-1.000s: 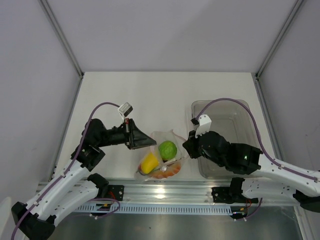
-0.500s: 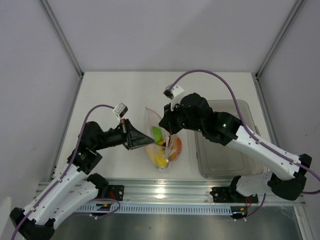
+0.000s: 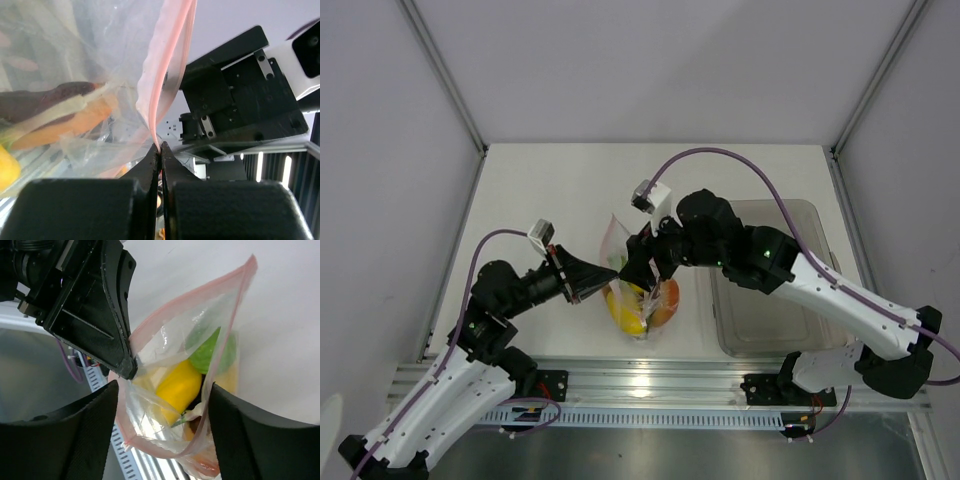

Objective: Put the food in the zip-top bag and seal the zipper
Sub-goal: Zip the zipper food storage bag at the center of the board.

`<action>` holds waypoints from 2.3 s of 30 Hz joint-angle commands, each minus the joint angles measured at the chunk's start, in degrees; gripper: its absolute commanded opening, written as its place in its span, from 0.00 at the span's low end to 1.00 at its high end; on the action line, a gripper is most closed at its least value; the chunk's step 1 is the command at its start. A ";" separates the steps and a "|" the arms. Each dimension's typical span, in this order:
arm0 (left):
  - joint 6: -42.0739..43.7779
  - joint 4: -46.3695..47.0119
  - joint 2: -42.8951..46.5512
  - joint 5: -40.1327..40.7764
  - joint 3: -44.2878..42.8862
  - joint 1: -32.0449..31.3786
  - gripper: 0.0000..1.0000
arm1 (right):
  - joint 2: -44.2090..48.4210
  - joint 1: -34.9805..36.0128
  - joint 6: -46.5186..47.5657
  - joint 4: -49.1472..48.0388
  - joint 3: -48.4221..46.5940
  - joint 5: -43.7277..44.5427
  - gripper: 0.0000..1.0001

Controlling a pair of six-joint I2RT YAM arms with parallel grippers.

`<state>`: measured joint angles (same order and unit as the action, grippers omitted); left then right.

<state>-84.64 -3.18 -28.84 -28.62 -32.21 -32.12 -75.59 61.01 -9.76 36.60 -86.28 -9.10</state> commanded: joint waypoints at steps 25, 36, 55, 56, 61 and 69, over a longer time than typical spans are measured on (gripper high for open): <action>0.44 -4.20 -0.96 4.28 -4.44 -0.22 0.01 | 7.31 21.16 -11.33 16.05 2.69 29.84 0.70; 0.79 -5.17 -0.60 4.80 -5.32 -0.22 0.00 | 3.17 23.53 -10.72 8.23 6.12 35.73 0.55; 0.97 -4.99 -0.60 4.80 -5.41 -0.75 0.01 | -1.13 24.41 -11.42 5.85 9.64 48.82 0.37; 0.97 -4.91 -0.60 4.80 -5.41 -0.67 0.01 | -1.05 24.50 -11.68 6.11 9.81 49.09 0.37; 0.88 -4.64 -0.78 4.54 -5.41 -0.66 0.01 | -0.70 24.59 -11.07 4.80 11.04 49.18 0.30; 2.63 -7.53 0.45 6.38 -5.85 -0.66 0.01 | 0.36 25.03 -8.35 3.39 10.43 48.66 0.00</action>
<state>-83.92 -9.61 -29.21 -23.55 -35.51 -32.49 -76.55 85.30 -19.27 42.15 -75.11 37.54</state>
